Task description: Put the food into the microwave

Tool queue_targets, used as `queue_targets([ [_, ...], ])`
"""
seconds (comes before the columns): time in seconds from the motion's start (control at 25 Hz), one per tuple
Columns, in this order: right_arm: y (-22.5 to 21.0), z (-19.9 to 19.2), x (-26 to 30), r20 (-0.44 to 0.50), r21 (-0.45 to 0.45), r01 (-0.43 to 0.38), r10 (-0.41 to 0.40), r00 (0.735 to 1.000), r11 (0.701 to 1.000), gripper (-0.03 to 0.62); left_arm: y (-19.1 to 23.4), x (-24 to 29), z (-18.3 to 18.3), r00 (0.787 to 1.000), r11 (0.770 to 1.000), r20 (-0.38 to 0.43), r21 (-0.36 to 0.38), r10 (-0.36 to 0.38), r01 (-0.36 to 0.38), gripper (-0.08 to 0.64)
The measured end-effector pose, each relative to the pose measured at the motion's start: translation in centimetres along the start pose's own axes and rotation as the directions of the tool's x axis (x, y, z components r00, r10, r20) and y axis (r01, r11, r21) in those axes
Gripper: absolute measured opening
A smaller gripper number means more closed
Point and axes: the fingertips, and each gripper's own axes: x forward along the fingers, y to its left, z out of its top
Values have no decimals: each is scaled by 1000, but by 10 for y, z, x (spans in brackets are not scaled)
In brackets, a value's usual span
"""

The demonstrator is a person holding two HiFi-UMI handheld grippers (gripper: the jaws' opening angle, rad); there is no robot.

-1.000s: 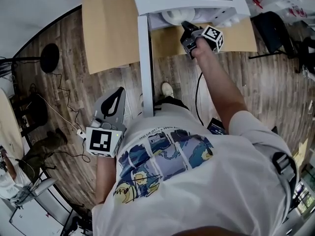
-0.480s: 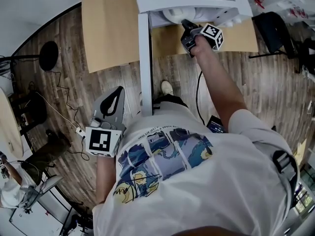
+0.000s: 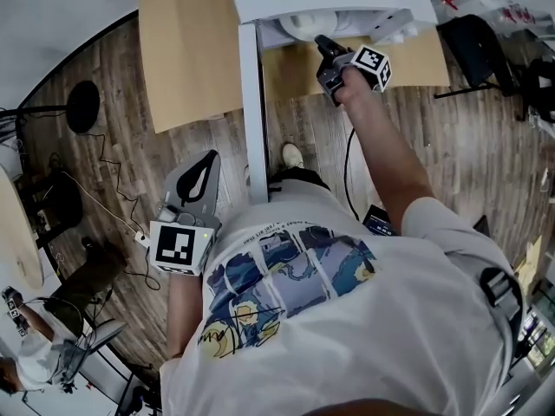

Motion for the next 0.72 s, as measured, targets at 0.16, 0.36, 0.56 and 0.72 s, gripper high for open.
queue_targets([
  [0.16,-3,-4,-17,3,-9,-2,2,1000,1000,164,-4,-1,-2,999,998,-9,39,-38,39,8],
  [0.36,1,-21,-40,-19,-78,-5,4,1000,997,134,-13,2,1,995,993,0,69,-95,95,8],
  [0.56,3,-39,-67,-21,-138,9,-12,1000,990,86,-23,6,3,988,982,3,109,-156,155,8],
  [0.72,8,-51,-87,-12,-207,22,-25,1000,978,59,-29,7,7,980,973,18,125,-197,193,8],
])
